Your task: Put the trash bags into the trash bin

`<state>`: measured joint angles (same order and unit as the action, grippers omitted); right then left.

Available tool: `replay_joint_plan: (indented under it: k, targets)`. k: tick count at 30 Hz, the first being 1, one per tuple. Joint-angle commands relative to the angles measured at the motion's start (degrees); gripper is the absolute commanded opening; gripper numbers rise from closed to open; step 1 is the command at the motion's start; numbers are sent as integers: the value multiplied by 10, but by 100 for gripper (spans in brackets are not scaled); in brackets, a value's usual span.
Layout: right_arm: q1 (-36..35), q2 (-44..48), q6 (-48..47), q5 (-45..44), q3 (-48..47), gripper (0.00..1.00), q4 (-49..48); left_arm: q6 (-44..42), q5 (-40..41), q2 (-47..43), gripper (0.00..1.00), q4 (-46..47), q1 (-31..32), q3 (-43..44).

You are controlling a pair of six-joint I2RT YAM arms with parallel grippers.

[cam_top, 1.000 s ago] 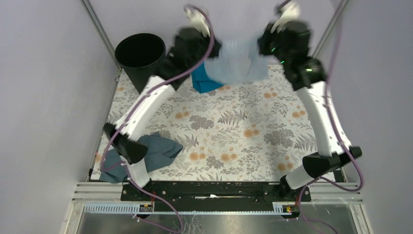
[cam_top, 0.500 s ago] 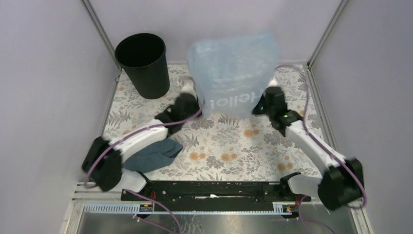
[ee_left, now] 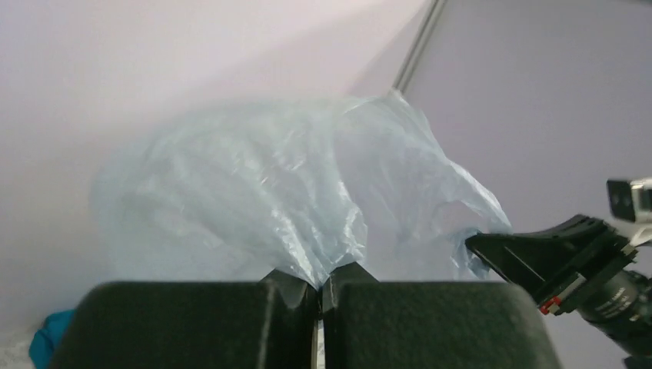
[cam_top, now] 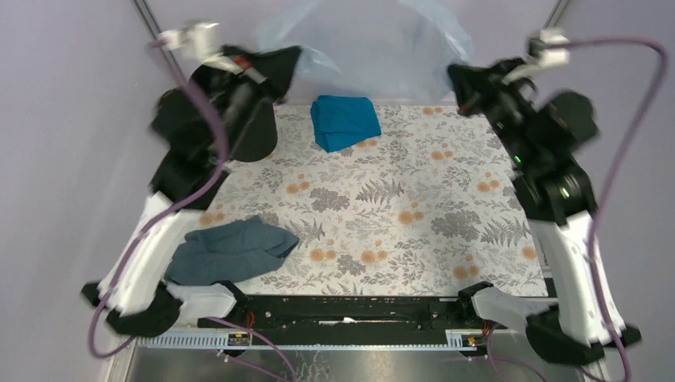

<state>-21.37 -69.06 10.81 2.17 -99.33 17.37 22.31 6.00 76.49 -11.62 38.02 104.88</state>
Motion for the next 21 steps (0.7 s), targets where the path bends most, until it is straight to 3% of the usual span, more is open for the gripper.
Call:
replay_joint_plan:
  k: [1,3,6,9,11,14,19,21]
  targets:
    - [-2,80,7,33,141,0,-38,7,20,-90,0,74,0,-184]
    - [-3,98,22,15,245,0,-51,41,72,-101,0,57,-1,-290]
    - [-3,88,44,24,387,0,-33,67,89,-89,0,6,-3,-443]
    - [-3,100,77,56,507,0,-51,112,62,-121,0,17,-3,-583]
    - [-2,118,85,67,533,0,-60,123,42,-153,0,27,-3,-627]
    - [-3,108,59,77,474,0,-29,98,27,-164,0,10,-3,-594]
    - [-3,55,18,90,259,0,72,40,-19,-125,0,-52,-3,-384]
    - [-3,56,19,108,214,0,80,35,-28,-121,0,-56,-3,-317]
